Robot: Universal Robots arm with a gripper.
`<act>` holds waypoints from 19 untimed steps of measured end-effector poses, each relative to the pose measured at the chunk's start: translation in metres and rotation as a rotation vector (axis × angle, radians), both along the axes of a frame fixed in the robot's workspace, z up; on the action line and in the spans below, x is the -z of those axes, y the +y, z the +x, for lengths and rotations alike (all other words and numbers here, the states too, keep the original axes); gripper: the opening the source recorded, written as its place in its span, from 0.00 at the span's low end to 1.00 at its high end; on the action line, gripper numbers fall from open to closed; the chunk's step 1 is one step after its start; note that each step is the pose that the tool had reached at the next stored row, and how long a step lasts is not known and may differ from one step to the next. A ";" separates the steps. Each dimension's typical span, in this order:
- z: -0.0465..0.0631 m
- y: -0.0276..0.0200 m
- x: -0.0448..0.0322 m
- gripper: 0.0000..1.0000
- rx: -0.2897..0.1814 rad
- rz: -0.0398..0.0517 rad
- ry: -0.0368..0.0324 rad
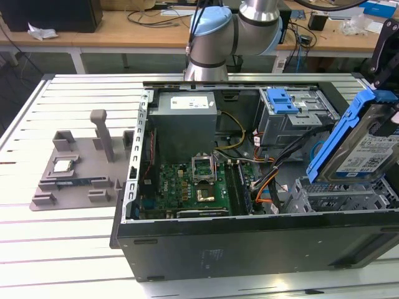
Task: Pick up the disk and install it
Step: 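Pick up the disk, then insert the disk into the insertion slot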
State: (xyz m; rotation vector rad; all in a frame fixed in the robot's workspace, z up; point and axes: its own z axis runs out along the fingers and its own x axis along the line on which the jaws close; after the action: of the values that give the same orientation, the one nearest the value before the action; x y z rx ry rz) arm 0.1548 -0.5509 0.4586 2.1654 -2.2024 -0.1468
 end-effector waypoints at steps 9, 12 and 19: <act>0.001 0.0001 0.0040 0.37 0.000 -0.0001 0.0005; 0.001 0.0007 0.0079 0.37 0.000 0.0000 0.0011; 0.001 0.0007 0.0273 0.37 0.000 0.0000 0.0049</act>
State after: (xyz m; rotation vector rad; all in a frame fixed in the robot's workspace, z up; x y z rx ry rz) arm 0.1558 -0.5501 0.4313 2.1626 -2.1998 -0.1520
